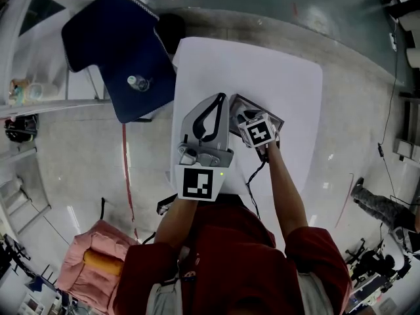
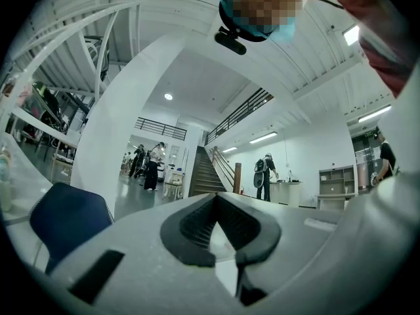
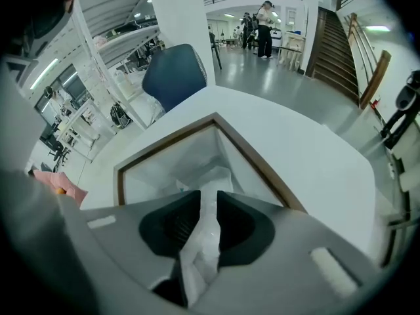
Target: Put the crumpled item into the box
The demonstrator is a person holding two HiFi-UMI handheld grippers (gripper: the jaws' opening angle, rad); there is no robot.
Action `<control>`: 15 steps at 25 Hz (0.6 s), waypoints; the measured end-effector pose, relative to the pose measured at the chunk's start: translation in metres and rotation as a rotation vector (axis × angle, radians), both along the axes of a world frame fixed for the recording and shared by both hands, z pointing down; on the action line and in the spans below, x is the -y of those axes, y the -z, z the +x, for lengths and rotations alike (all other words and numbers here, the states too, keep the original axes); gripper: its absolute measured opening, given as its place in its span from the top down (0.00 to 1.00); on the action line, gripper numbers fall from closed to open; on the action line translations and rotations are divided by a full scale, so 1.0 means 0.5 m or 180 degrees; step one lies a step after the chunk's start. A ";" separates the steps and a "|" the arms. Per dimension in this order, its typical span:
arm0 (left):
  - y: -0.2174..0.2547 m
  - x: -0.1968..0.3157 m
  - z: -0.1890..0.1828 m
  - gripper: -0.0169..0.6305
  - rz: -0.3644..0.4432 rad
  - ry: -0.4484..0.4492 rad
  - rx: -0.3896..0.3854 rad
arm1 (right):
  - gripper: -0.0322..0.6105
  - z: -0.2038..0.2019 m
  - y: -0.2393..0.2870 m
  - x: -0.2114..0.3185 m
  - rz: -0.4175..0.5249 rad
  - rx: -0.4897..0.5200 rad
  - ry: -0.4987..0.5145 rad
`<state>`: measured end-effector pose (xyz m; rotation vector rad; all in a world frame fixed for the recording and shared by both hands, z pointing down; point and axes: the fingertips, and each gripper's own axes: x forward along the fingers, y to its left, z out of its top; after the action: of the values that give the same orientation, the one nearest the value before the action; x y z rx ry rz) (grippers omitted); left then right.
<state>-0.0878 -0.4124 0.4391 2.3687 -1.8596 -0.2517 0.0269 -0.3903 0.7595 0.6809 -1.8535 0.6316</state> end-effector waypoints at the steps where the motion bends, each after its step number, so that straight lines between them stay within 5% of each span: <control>1: 0.004 -0.003 0.003 0.97 0.0010 -0.0007 0.0007 | 0.82 0.001 0.006 0.000 0.0021 0.0022 -0.0023; 15: 0.078 -0.086 0.053 0.97 0.0102 -0.0039 0.0085 | 0.82 0.021 0.136 -0.025 0.0517 0.0430 -0.0330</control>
<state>-0.0614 -0.3693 0.4001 2.4154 -1.8656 -0.2518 0.0374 -0.3777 0.6916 0.8634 -2.0204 0.6110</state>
